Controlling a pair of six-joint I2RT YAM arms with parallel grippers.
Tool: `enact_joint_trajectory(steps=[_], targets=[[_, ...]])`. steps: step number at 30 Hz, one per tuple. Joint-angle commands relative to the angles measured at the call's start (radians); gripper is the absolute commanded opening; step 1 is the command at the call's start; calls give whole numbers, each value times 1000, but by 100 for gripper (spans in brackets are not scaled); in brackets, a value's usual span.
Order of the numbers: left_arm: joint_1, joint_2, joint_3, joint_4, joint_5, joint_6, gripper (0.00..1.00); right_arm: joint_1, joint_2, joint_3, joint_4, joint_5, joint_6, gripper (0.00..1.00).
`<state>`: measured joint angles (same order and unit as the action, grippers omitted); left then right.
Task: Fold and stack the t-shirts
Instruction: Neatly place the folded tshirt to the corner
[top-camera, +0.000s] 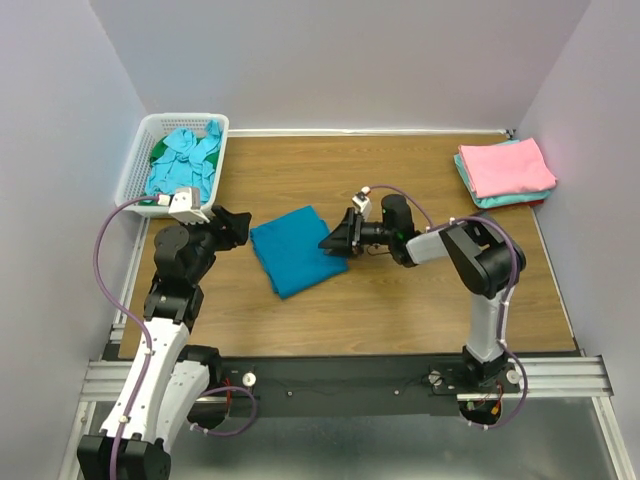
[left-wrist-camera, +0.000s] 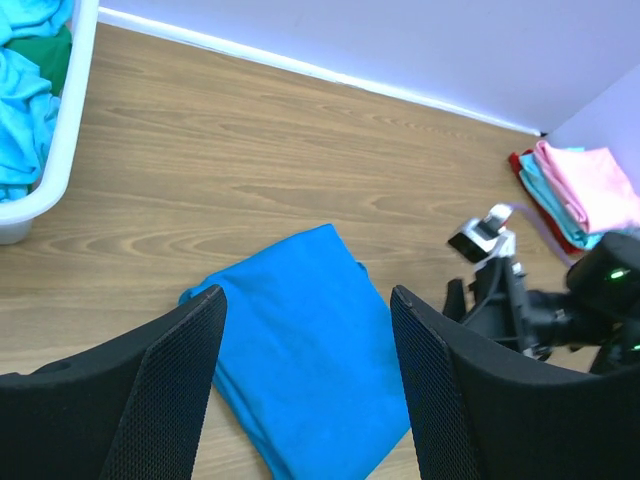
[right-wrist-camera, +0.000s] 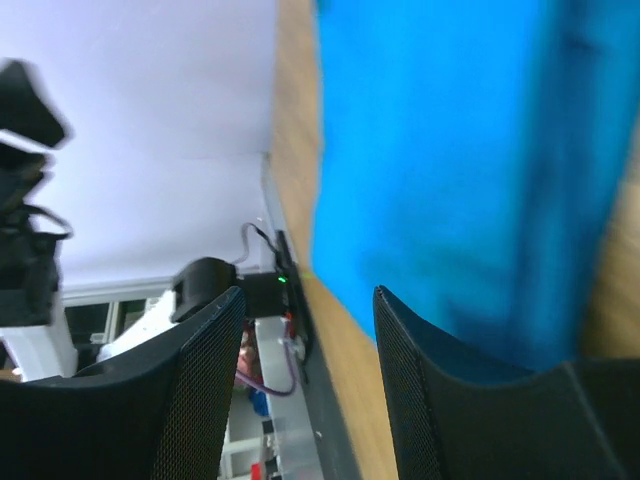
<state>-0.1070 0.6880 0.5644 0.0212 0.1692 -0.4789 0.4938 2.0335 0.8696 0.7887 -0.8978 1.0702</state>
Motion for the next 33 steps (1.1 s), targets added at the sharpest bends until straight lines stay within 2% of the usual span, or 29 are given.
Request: enact_joint_trajectory(steps=[1, 6, 12, 16, 21, 27, 33], targets=[[-3, -12, -17, 9, 1, 43, 74, 69, -99, 61, 9, 63, 25, 61], [-2, 4, -11, 8, -19, 46, 74, 187, 5, 152, 10, 99, 62, 62], [-2, -2, -14, 9, -33, 42, 74, 215, 169, 111, 27, 160, 108, 61], [-2, 19, -14, 10, -22, 40, 74, 215, 160, 94, 24, 157, 122, 61], [-2, 68, -9, 3, -17, 26, 73, 204, 79, 169, 9, 135, 106, 61], [-2, 237, 12, 80, 10, -82, 70, 117, 50, 308, -100, 131, 22, 61], [-2, 517, 87, 222, 87, -227, 68, 52, 187, 518, -210, 161, -21, 61]])
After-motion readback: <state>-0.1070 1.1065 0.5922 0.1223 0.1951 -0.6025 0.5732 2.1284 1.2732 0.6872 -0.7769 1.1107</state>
